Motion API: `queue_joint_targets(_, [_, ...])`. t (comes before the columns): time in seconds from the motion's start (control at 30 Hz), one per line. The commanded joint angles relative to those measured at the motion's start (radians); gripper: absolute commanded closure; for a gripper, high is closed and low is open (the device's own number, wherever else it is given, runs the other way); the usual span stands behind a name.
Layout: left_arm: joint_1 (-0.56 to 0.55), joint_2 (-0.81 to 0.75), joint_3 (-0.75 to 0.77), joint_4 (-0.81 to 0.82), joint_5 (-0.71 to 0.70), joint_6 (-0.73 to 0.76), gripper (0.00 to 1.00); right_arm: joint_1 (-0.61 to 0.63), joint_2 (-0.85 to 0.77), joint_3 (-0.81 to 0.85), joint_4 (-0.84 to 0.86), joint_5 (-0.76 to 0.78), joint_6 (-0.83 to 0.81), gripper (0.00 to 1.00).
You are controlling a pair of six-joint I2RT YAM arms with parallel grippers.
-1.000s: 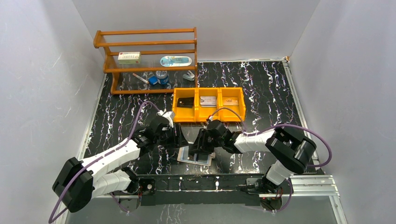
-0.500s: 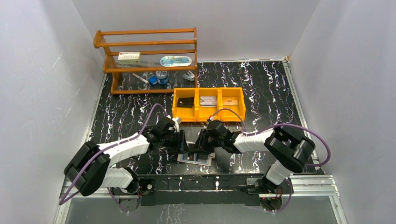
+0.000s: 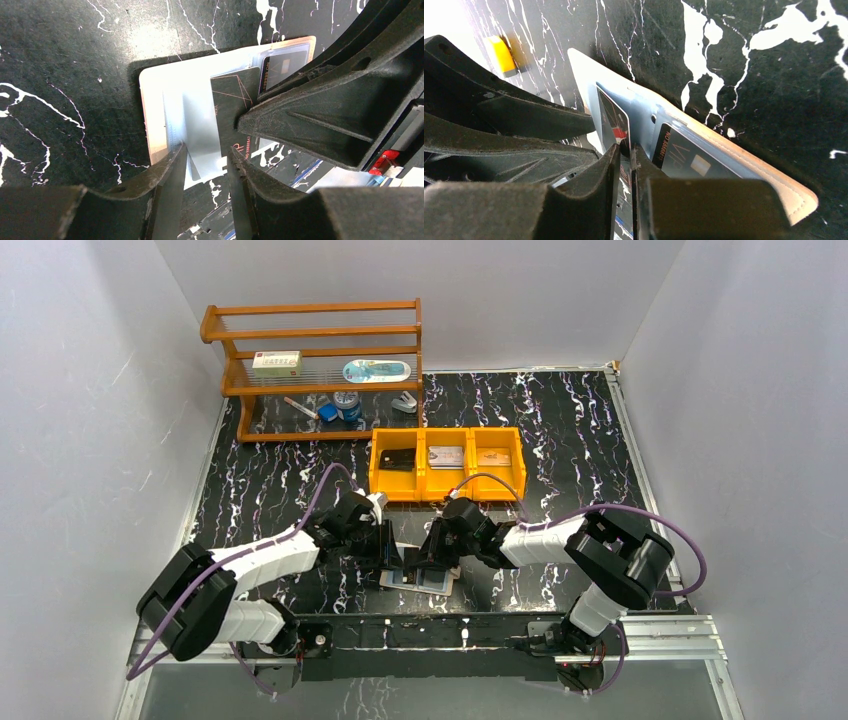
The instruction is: Take the credit cards out of the card holder
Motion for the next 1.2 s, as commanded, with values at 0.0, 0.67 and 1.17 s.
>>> queue_joint_targets(0.0, [-0.001,-0.02,-0.029,-0.062,-0.041,0.0,0.65,0.001,-0.028,0.03,-0.03,0.022,-0.019,0.8])
queue_joint_targets(0.67, [-0.002,0.0,-0.016,-0.075,-0.056,0.004,0.65,0.001,-0.1,-0.015,-0.05,0.075,-0.04,0.83])
queue_joint_targets(1.17, [-0.002,-0.115,-0.001,0.008,0.029,0.029,0.48,-0.001,-0.109,-0.097,0.034,0.09,0.033,0.84])
